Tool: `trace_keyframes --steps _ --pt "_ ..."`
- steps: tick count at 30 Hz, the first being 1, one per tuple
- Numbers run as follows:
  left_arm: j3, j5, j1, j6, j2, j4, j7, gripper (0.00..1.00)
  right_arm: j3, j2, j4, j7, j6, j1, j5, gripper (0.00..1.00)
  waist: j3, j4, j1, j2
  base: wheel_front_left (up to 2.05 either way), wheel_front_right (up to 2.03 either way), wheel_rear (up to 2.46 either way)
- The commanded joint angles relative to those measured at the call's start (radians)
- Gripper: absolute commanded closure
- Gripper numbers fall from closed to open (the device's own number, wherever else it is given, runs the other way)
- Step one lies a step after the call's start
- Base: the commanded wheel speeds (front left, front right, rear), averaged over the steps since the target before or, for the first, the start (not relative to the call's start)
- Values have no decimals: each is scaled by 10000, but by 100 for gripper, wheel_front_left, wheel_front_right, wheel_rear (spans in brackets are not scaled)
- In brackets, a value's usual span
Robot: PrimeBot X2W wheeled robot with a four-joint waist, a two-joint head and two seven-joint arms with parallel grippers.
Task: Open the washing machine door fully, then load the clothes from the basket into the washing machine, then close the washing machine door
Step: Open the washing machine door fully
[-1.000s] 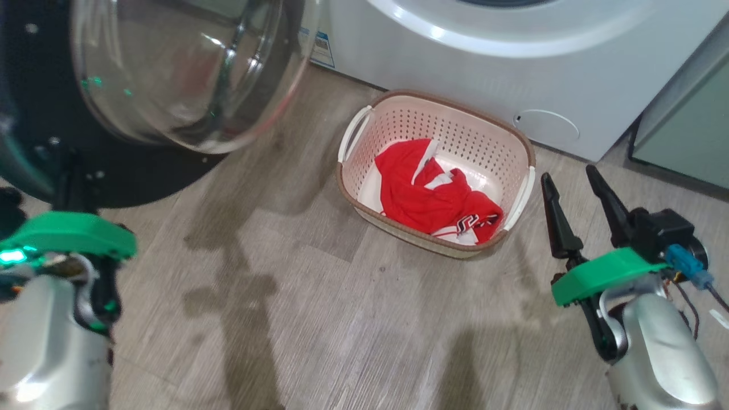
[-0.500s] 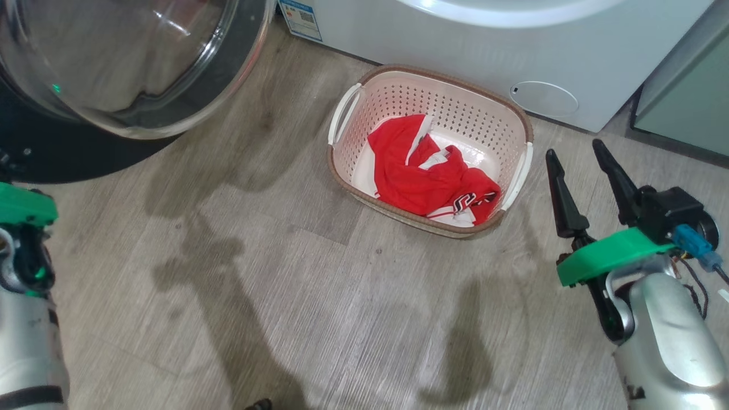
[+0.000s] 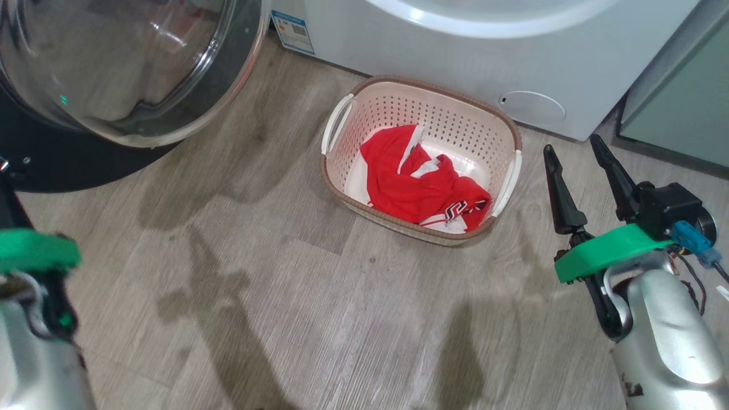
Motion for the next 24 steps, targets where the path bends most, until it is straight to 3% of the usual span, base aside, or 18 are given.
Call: trace_keyframes --steps 1,7,8,9,10,17,24 --pt "297 212 462 -86 27 -894 -95 100 136 146 -305 -90 0 -81 8 0 -121 0 0 0 0 0 0" --pt "-391 412 1819 -277 -720 -2531 -95 100 -165 303 -476 -91 0 112 -2 0 -359 -105 0 0 0 0 0" --pt "-646 406 1990 -298 -775 -2711 -95 65 -186 326 -485 -91 0 145 -21 0 -394 -148 0 0 0 0 0" --pt "-925 389 2153 -314 -813 -2870 -95 20 -192 354 -495 -92 0 163 -27 0 -430 -209 0 0 0 0 0" --pt "-1197 382 2295 -316 -838 -3025 -95 0 -197 381 -507 -92 0 172 -30 0 -472 -278 0 0 0 0 0" --pt "-2638 293 2652 -208 -877 -3697 -95 0 -148 548 -603 -92 0 276 -46 0 -742 -881 0 0 0 0 0" --pt "-3688 575 2716 -170 -869 -3634 43 0 -51 684 -693 -93 0 600 -30 0 -1160 -1981 0 0 0 0 0"
